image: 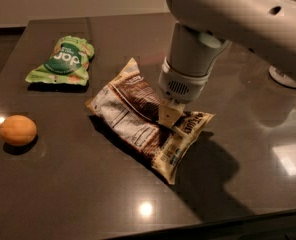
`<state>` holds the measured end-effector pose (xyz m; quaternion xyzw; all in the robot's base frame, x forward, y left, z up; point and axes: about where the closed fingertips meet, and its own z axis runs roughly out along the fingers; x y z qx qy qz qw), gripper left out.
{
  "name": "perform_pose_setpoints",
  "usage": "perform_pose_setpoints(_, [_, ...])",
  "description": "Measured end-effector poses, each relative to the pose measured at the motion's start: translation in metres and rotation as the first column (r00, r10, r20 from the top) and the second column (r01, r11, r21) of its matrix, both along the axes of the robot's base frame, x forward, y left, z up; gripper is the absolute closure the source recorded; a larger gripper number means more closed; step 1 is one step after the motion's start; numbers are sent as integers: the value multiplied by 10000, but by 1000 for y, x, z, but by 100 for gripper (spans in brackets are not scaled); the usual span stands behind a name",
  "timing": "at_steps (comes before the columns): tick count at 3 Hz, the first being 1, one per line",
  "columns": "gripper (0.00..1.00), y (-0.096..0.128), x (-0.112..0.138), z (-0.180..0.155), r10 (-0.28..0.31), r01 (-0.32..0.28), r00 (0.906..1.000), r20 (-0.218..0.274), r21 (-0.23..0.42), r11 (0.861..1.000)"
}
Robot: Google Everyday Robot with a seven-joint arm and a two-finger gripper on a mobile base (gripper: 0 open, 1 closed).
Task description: Pick brown chip bag
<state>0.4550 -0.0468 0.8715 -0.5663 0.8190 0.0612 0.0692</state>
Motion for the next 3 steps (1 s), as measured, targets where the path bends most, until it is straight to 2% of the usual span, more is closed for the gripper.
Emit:
perform_pose_setpoints(1, [100,4,-2,19,250,-256,9996,154,399,9989])
perform_pose_setpoints(3, [100,7,12,71,486,-596,9936,1015,1081,9924])
